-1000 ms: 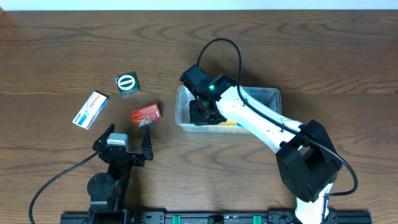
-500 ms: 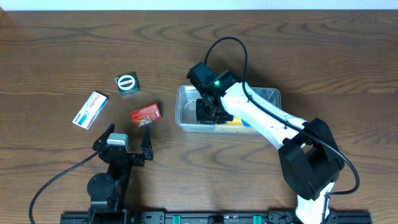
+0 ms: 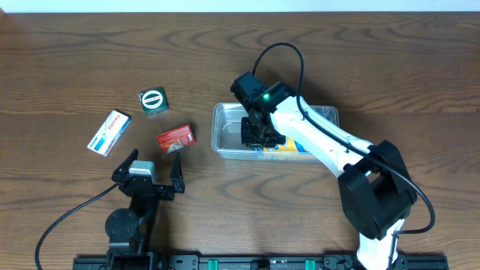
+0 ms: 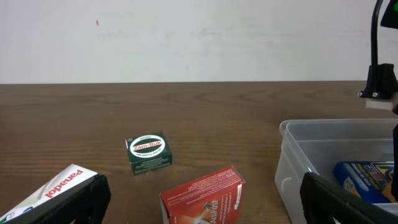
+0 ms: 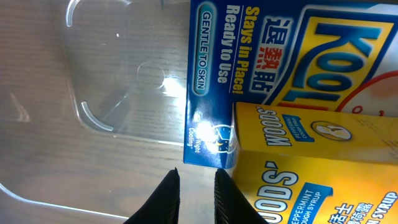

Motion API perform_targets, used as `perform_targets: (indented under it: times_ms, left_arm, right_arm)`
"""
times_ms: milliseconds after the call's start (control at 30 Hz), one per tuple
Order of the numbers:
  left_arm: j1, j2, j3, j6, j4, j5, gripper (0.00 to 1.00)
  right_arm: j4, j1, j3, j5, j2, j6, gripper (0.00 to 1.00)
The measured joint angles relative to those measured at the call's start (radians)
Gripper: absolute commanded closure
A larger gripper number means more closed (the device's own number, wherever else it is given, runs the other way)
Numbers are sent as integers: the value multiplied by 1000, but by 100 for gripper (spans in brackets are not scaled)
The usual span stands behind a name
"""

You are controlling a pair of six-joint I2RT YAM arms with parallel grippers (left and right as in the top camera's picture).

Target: Pack container

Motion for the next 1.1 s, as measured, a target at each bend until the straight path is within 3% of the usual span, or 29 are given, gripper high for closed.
perform_targets:
  times_ms: [600, 733, 867, 1100]
  left_arm:
    - [0, 0, 0, 0, 0, 0, 2]
    - [0, 0, 0, 0, 0, 0, 2]
    - [0, 0, 0, 0, 0, 0, 2]
    - [0, 0, 0, 0, 0, 0, 2]
  right_arm:
    - [-24, -1, 0, 24, 0, -17, 80]
    - [-28, -1, 0, 34, 0, -26, 77]
    - [-25, -1, 0, 38, 0, -29, 65]
    - [-21, -9, 0, 39, 0, -42, 65]
